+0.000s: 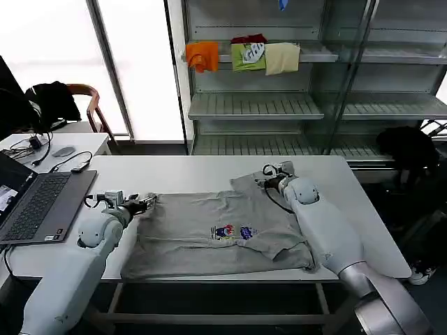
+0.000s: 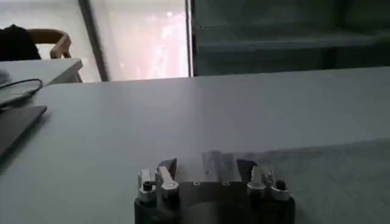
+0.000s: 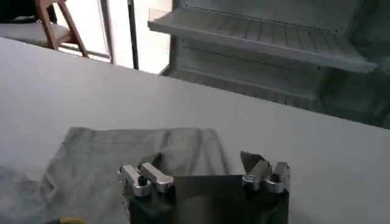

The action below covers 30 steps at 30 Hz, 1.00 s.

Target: Fold and organize the clothes.

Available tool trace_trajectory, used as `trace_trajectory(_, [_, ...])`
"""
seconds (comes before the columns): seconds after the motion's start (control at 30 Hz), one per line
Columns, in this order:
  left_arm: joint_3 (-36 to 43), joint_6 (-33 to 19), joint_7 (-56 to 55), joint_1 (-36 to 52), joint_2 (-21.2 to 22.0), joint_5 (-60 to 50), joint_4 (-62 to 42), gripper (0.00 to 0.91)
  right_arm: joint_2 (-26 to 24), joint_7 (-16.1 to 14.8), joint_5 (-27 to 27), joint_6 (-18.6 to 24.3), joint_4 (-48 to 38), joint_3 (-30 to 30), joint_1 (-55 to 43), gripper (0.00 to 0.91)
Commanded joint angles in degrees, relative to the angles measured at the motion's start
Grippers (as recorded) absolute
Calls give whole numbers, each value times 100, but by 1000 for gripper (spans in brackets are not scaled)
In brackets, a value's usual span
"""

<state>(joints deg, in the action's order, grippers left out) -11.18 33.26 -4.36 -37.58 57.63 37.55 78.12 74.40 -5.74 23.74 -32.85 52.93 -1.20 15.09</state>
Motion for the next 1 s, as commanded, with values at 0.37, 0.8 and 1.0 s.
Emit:
trace_trajectory(0.37, [42,-1,304,29,4,-72,-190,20,-63,-66,58,-23,97,-67,125,0])
trace_trajectory(0.8, [-87,-19,202,1,-76,173,355,10,-276,121,419,25,997,-242,227,0])
trace_trajectory(1.0, [-187,-22,128,-112,-207,421,799,10,-609,472,1050,-25,1961,-393,255,0])
